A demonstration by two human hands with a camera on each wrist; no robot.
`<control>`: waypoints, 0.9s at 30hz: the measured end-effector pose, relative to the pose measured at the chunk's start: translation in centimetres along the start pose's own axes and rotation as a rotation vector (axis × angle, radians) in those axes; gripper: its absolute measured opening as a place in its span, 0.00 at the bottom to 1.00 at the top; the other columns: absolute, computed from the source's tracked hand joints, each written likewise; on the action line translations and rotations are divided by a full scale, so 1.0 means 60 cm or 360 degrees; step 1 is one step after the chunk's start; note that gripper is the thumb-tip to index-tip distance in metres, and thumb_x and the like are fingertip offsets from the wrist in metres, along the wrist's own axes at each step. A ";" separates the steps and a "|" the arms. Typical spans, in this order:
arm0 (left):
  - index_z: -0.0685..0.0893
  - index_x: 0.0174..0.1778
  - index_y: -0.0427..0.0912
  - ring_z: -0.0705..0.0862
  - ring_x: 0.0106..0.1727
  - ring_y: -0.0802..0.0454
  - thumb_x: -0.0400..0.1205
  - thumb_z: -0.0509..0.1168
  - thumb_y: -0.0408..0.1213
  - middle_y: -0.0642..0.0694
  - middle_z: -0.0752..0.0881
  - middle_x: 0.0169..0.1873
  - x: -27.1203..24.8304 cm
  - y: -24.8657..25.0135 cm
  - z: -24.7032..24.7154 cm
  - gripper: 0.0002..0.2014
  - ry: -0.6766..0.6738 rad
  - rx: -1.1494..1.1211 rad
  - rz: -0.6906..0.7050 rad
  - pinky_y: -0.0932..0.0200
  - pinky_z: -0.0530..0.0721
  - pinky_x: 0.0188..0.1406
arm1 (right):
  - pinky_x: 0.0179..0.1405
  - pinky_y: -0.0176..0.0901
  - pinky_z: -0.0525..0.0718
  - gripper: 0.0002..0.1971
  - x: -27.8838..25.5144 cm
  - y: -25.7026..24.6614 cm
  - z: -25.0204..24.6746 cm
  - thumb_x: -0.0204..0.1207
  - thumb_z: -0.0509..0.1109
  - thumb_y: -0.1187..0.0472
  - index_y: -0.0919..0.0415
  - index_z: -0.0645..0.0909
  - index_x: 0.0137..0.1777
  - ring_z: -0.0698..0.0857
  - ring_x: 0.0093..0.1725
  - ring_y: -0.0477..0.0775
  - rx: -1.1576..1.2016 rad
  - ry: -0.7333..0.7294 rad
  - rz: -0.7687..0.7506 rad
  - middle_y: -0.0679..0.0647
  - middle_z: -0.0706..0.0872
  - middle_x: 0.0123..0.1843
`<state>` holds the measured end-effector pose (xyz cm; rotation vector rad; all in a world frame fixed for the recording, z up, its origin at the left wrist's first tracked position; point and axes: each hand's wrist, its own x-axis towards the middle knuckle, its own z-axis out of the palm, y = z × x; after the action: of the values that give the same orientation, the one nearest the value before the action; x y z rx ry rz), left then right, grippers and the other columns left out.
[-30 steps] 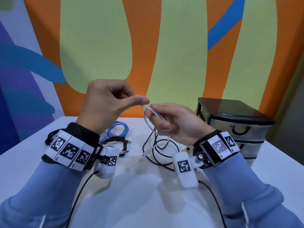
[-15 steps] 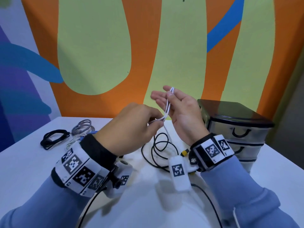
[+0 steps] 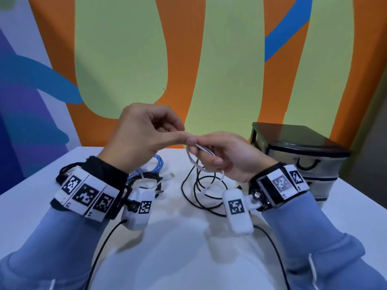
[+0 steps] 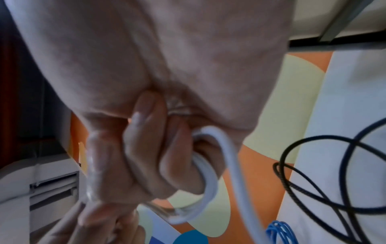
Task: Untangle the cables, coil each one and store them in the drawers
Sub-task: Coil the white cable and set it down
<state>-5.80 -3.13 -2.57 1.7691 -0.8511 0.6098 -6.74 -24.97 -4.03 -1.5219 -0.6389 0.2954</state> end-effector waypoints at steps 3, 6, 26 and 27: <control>0.93 0.39 0.37 0.74 0.27 0.48 0.71 0.86 0.44 0.33 0.84 0.28 0.005 -0.013 -0.006 0.14 0.0156 -0.0023 -0.0017 0.58 0.74 0.27 | 0.22 0.38 0.55 0.15 -0.002 -0.004 -0.008 0.90 0.57 0.57 0.61 0.79 0.44 0.55 0.20 0.46 0.0265 -0.0007 -0.0010 0.46 0.66 0.21; 0.94 0.42 0.42 0.80 0.25 0.54 0.81 0.80 0.43 0.43 0.89 0.28 0.005 -0.022 0.014 0.08 0.0026 0.0173 -0.0087 0.61 0.78 0.28 | 0.26 0.36 0.64 0.14 0.004 -0.004 0.000 0.90 0.59 0.59 0.68 0.83 0.59 0.68 0.19 0.43 0.0564 0.0189 -0.0195 0.48 0.75 0.26; 0.96 0.52 0.40 0.92 0.40 0.44 0.81 0.80 0.31 0.45 0.94 0.38 0.005 -0.026 0.011 0.06 0.0003 0.0121 0.0028 0.48 0.92 0.47 | 0.38 0.47 0.64 0.16 0.020 0.019 0.002 0.93 0.55 0.58 0.63 0.76 0.46 0.67 0.32 0.52 -0.0059 0.0146 -0.0149 0.56 0.75 0.34; 0.96 0.52 0.40 0.93 0.41 0.47 0.80 0.80 0.32 0.46 0.95 0.39 0.005 -0.029 0.010 0.06 0.0041 0.0155 0.0073 0.47 0.92 0.48 | 0.38 0.47 0.63 0.16 0.018 0.019 0.001 0.93 0.55 0.57 0.61 0.73 0.43 0.67 0.32 0.51 0.0030 0.0110 -0.0135 0.56 0.73 0.34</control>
<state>-4.26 -3.40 -3.56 1.8294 -0.8592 0.7132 -5.70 -24.25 -4.92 -1.4765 -0.6423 0.1833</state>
